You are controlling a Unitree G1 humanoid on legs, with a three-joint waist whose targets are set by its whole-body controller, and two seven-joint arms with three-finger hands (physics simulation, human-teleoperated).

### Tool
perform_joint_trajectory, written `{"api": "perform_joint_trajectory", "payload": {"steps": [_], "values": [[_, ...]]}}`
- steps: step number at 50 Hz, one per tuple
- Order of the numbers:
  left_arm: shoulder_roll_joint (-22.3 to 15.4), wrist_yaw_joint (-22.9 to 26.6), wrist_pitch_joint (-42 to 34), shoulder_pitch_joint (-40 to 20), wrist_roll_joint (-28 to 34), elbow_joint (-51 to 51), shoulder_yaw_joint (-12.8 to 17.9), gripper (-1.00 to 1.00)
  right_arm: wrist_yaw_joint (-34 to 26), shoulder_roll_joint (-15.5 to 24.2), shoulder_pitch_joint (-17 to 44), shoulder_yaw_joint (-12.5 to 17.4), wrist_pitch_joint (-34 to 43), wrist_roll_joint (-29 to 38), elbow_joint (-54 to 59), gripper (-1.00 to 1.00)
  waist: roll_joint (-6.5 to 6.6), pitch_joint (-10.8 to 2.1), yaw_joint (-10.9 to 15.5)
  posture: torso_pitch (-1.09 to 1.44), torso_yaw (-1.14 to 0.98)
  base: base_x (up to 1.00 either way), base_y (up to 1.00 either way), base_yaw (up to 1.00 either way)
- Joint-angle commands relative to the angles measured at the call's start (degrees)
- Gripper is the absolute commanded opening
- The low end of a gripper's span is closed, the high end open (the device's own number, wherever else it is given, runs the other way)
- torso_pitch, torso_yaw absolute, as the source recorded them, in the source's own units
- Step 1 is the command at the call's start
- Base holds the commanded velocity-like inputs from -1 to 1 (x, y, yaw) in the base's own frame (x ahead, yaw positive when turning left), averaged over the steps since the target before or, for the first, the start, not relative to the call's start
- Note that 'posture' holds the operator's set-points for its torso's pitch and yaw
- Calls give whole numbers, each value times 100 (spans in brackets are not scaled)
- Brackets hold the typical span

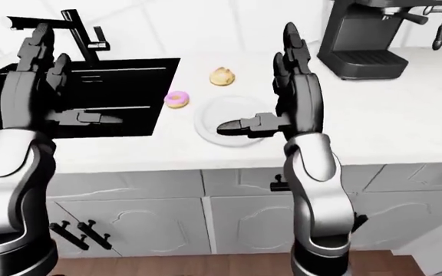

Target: Place the pastries on the plates.

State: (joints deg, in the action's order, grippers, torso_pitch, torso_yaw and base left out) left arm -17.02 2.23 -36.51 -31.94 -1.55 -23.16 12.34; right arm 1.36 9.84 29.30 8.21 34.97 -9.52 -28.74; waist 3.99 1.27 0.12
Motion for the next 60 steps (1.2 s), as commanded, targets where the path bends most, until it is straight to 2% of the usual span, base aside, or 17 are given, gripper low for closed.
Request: {"api": "perform_joint_trajectory", "payload": {"steps": [1, 5, 9, 12, 16, 19, 20, 30, 34, 35, 37, 44, 48, 49, 51, 57, 60], "values": [[-26, 21, 16, -103, 13, -38, 10, 100, 49, 42, 94, 51, -48, -40, -66, 100, -21, -57, -33, 0, 0, 0, 0, 0], [-29, 16, 4, -96, 17, -68, 29, 100, 112, 53, 92, 65, -7, -123, -94, 100, -362, -59, -28, 0, 0, 0, 0, 0], [-27, 17, 38, -73, 27, -48, 25, 100, 158, 45, 64, 81, -12, -173, -111, 100, -348, -204, -8, 0, 0, 0, -5, 0], [-12, 14, 85, -61, 33, -7, 20, 100, 157, 66, 40, 62, -37, -162, -116, 100, 16, -42, -40, 0, 0, 0, -60, 0], [7, 10, 110, -46, 47, 8, 3, 100, 145, 86, 19, 51, -64, -130, -134, 100, -46, -135, -6, 0, 0, 6, -38, 0], [2, 12, 103, -62, 60, 12, -5, 100, 138, 86, 12, 67, -53, -130, -147, 100, -566, 1, 88, 0, 0, 10, -3, 0], [2, 19, 91, -59, 61, -3, -6, 100, 137, 85, 6, 72, -63, -130, -153, 100, -801, -65, 86, 0, 0, 12, 0, 0], [-26, 52, 8, -91, 95, -66, 10, 100, 135, 83, -7, 81, -48, -169, -186, 100, -348, 63, -24, 0, 0, 10, 0, 0], [-50, 64, -39, -135, 108, -72, 11, 100, 121, 87, 1, 70, -63, -157, -166, 100, 126, -31, -55, 0, 0, 10, 0, 0], [-42, 58, -41, -138, 106, -79, 14, 100, 120, 83, 0, 78, -55, -170, -176, 100, 149, -100, -72, 0, 0, 11, 0, 0], [-28, 62, -32, -128, 111, -83, -1, 100, 121, 81, -18, 76, -60, -173, -179, 100, 76, -3, -56, 0, 0, 10, 0, 0], [-16, 70, 21, -99, 115, -57, 7, 100, 128, 71, -56, 73, -72, -158, -207, 100, -306, -22, 13, 0, 0, 10, 0, 0], [-9, 70, 41, -73, 122, -57, 0, 100, 128, 70, -71, 75, -69, -148, -222, 100, -790, -55, 55, 0, 0, 10, 0, 0], [-5, 66, 42, -69, 117, -64, 12, 100, 127, 71, -71, 69, -70, -141, -227, 100, -559, -35, -3, 0, 0, 9, 0, 0], [-9, 74, 40, -62, 121, -73, 5, 100, 127, 71, -72, 65, -72, -129, -225, 100, -649, -39, 9, 0, 0, 10, 0, 0], [-2, 74, 52, -86, 157, -39, -22, 100, 129, 61, -118, 88, -82, -143, -251, 100, -354, 44, -9, 0, 0, 10, 0, 0], [-9, 84, 19, -99, 170, -55, -23, 100, 128, 57, -129, 83, -98, -148, -248, 100, 17, -29, -57, 0, 0, 10, 0, 0]]}}
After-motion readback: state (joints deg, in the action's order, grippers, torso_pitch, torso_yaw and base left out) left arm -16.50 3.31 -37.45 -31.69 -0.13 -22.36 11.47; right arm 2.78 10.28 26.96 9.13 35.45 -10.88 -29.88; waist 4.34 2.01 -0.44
